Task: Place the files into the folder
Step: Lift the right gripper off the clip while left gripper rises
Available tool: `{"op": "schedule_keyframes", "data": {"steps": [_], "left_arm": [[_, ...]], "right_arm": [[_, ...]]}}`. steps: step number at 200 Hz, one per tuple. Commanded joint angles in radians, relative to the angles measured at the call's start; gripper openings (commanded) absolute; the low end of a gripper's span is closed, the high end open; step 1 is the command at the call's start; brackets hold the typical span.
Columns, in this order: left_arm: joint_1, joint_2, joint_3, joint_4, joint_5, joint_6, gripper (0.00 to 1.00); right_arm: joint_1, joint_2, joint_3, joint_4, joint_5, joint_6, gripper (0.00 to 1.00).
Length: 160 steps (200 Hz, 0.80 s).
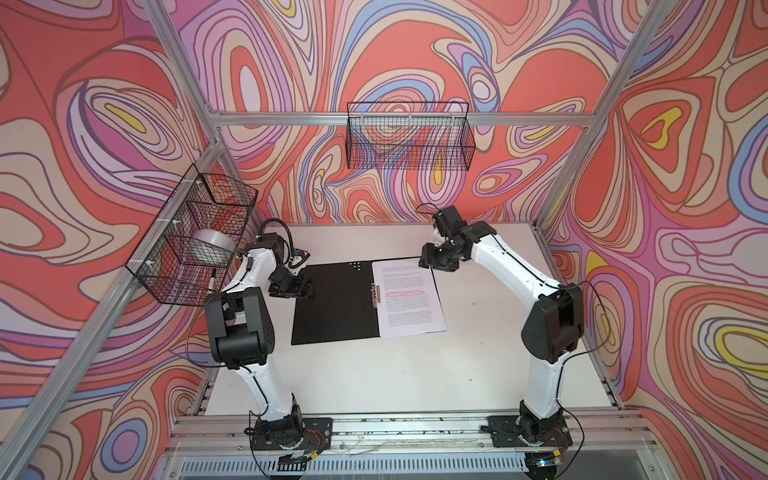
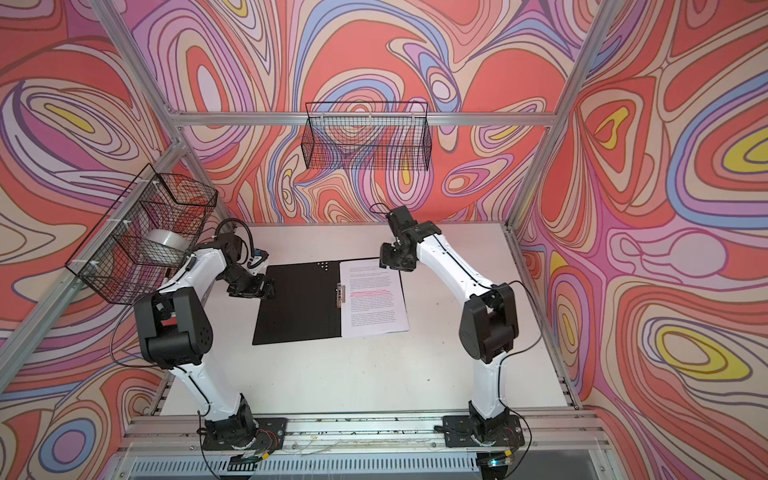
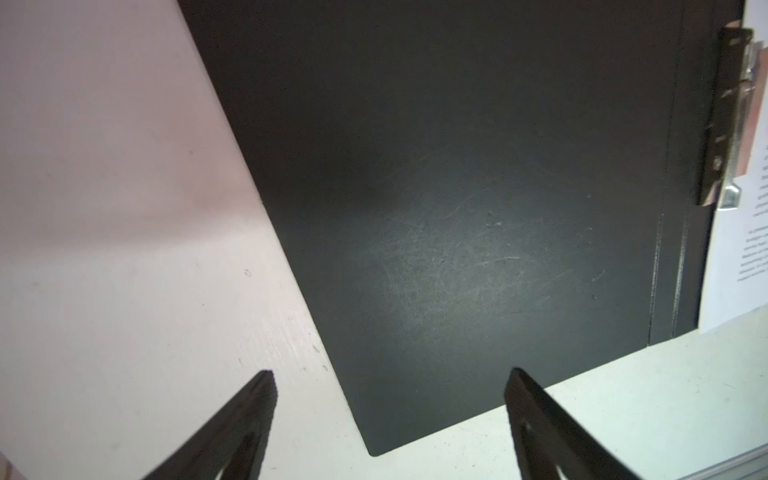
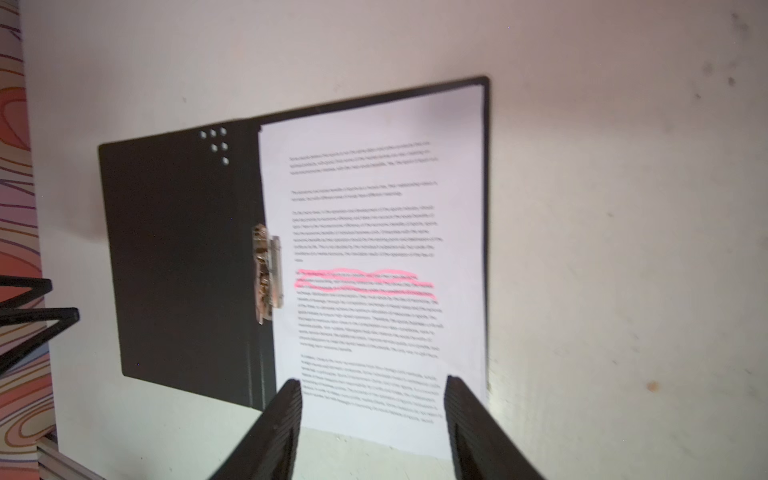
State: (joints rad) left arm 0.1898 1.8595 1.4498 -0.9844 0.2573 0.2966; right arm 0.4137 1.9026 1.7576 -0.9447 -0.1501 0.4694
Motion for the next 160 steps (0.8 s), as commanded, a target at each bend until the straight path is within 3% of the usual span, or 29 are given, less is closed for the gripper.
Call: {"op": "schedule_keyframes", "data": {"steps": [1, 61, 129, 160], "left_arm": [[0.013, 0.022, -0.03, -0.032, 0.037, -0.05, 0.87], [0.041, 0.043, -0.058, 0.001, 0.049, -0.093, 0.88], [0.054, 0.093, -0.046, -0.004, 0.031, -0.086, 0.85], [0.057, 0.064, -0.072, -0.017, 0.083, -0.052, 0.83]], "right_arm": [[-0.033, -0.071, -0.141, 0.083, -0.07, 0.017, 0.61], [-0.134, -0.185, -0.486, 0.267, -0.233, 0.044, 0.67], [-0.182, -0.136, -0.557, 0.365, -0.32, 0.024, 0.67], [-0.182, -0.182, -0.596, 0.362, -0.323, 0.044, 0.67]]}}
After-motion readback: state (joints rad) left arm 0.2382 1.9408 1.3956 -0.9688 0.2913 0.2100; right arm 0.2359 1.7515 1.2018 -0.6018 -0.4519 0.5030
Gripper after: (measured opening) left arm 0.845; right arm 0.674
